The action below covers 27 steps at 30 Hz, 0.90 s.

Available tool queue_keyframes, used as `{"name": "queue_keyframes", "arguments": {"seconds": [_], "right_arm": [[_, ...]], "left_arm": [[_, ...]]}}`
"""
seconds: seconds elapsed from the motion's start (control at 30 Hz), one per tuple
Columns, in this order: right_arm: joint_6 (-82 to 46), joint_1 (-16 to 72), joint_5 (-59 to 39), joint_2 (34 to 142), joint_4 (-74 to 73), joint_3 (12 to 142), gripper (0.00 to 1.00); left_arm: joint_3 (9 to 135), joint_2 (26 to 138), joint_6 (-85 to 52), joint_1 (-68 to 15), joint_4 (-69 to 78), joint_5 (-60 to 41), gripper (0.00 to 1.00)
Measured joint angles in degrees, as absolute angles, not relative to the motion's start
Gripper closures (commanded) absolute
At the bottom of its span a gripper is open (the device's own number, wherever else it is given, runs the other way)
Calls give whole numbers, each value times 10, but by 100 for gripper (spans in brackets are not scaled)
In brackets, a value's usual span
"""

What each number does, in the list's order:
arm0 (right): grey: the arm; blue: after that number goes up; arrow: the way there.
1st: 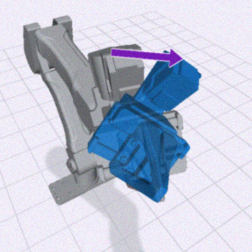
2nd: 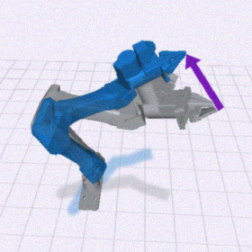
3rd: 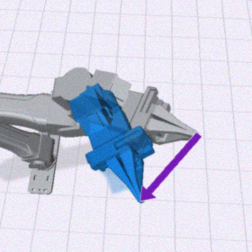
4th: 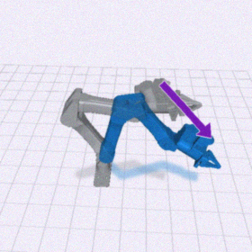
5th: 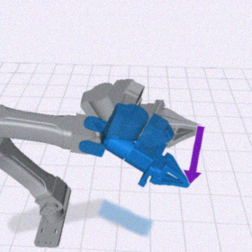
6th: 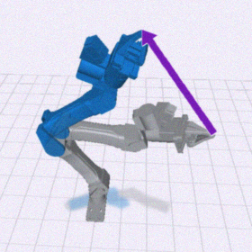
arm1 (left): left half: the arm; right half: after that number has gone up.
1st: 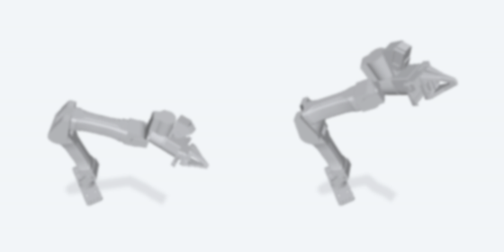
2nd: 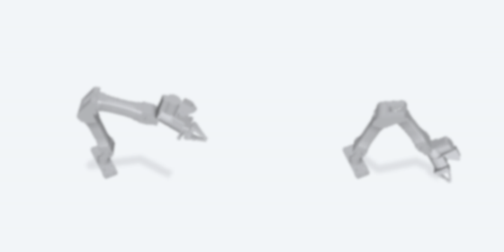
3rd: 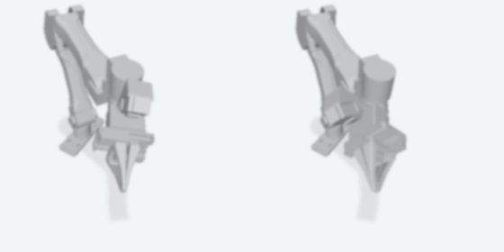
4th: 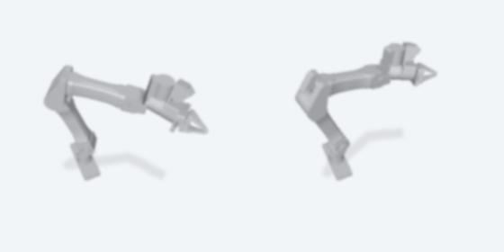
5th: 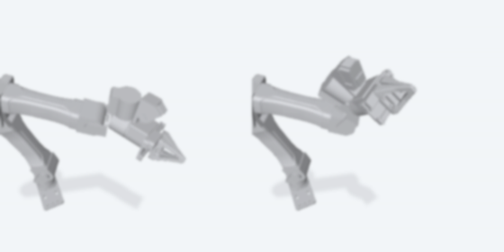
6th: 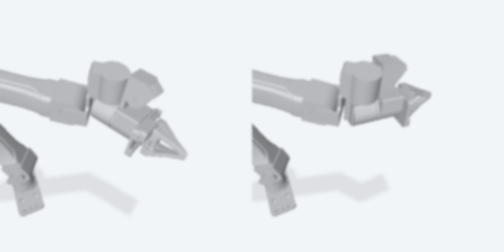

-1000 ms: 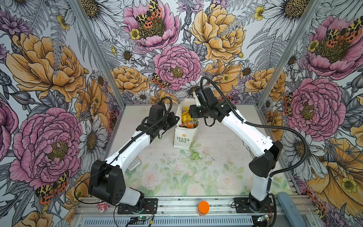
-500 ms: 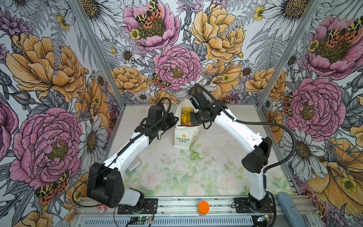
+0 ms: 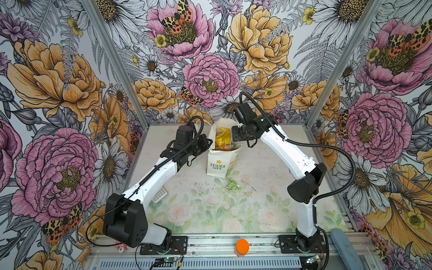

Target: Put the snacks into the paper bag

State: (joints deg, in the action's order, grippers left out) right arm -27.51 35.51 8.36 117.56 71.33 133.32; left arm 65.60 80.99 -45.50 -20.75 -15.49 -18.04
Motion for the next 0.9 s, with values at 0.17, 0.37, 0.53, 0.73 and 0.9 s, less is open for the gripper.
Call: {"name": "queue_keyframes", "arguments": {"seconds": [0.17, 0.37, 0.53, 0.73, 0.9], "right_arm": [[-280, 352, 59, 1211, 713, 1360, 46], [-286, 352, 44, 1221, 715, 1360, 46], [-296, 352, 41, 1221, 715, 1360, 46], [-317, 351, 40, 1238, 702, 1360, 46], [-342, 343, 30, 1250, 673, 1353, 47]], "left_arm": [[656, 810, -455, -208, -156, -180, 100], [656, 810, -455, -208, -156, -180, 100], [656, 810, -455, -208, -156, -180, 100], [656, 810, -455, -208, -155, -180, 100], [655, 810, -455, -207, -153, -180, 100]]}}
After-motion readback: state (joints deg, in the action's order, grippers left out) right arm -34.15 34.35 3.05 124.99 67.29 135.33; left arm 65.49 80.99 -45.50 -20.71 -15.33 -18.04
